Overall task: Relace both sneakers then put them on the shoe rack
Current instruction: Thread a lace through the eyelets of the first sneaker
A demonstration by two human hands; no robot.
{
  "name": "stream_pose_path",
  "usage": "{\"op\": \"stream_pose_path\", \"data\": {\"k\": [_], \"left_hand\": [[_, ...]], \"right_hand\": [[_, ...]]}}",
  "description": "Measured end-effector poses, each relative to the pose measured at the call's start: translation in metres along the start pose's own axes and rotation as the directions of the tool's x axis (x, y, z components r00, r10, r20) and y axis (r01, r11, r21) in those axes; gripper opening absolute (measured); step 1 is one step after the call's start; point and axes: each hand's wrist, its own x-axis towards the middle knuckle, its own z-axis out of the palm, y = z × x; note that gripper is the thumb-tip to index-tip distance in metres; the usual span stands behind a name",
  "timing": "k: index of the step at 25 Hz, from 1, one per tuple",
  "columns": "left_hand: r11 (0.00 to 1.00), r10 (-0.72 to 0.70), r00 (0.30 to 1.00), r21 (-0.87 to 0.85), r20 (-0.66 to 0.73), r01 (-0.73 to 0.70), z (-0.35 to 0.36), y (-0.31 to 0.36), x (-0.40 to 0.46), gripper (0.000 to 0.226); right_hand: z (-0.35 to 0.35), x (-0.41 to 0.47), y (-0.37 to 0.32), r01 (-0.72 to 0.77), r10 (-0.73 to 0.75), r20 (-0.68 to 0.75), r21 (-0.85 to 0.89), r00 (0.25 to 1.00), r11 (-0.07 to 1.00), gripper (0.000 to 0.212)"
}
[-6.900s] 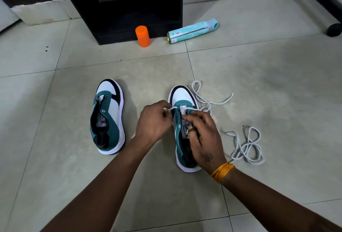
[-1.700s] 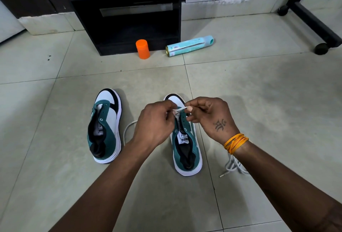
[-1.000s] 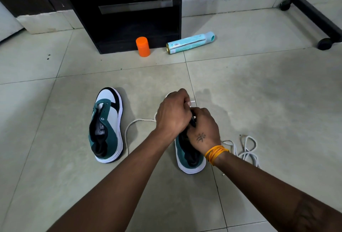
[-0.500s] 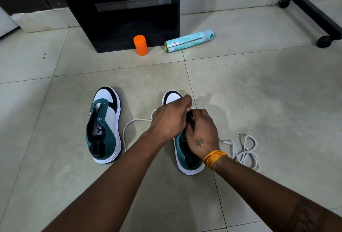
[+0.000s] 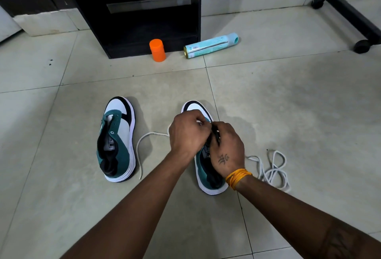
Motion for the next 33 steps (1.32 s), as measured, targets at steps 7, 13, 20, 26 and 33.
{"op": "stream_pose_path", "data": {"k": [7,13,20,26,33], "left_hand": [[0.985,0.058,0.998,0.163,0.028,-0.062,0.003,-0.015,-0.009,0.009],[0.992,0.033,0.997,0.122,-0.063,-0.025,0.016,-0.015,-0.011,0.008],[0.98,-0.09,0.982,-0.188,-0.169,0.058,0.031,-0.021,-0.017,0.009],[0.982,-0.138,0.972,-0.151,-0.188,0.11,0.037,-0.015,-0.016,0.01],[0.912,-0.142,0.976,-0.406,-0.163,0.064,0.038,-0.029,-0.015,0.021]], "right_hand": [[0.002,0.001,-0.001,-0.029,0.029,-0.01,-0.006,1.0,1.0,0.021],[0.002,0.0,-0.001,-0.009,0.009,-0.016,0.027,1.0,1.0,0.026],[-0.006,0.0,0.007,-0.002,-0.003,0.029,0.182,1.0,0.983,0.029],[-0.009,0.003,0.015,-0.01,-0.009,0.075,0.252,0.997,0.968,0.03],[-0.014,0.004,0.02,-0.012,-0.024,0.114,0.303,0.993,0.953,0.03]]}}
